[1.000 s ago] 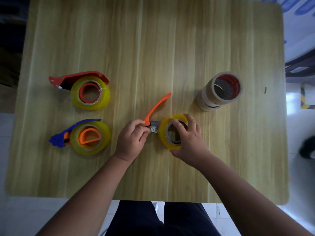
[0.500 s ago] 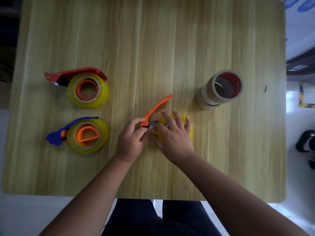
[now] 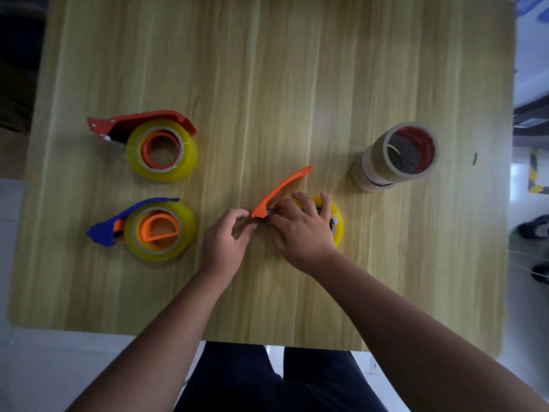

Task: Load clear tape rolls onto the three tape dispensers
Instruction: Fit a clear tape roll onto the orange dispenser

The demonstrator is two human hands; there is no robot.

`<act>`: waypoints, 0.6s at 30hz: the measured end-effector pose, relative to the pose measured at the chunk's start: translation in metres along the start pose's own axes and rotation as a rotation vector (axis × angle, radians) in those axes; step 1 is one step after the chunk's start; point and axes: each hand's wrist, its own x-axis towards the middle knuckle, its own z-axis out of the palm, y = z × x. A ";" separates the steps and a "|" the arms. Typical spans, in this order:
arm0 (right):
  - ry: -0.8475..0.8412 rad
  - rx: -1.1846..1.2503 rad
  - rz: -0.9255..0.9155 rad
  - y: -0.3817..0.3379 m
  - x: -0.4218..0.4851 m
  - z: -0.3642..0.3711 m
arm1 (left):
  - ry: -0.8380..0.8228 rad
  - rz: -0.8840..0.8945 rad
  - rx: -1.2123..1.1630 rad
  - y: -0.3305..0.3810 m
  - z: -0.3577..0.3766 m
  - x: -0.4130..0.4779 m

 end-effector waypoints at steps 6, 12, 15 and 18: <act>-0.044 -0.030 0.002 -0.001 0.005 0.000 | -0.017 -0.088 -0.123 0.004 0.004 -0.004; 0.110 0.104 -0.013 0.000 0.007 -0.002 | -0.025 -0.054 -0.139 0.005 0.002 -0.004; 0.226 0.172 -0.052 0.002 0.007 0.001 | -0.023 -0.054 -0.142 0.005 0.002 -0.005; 0.279 0.135 -0.062 0.000 0.008 0.006 | -0.037 -0.077 -0.159 0.007 0.002 -0.004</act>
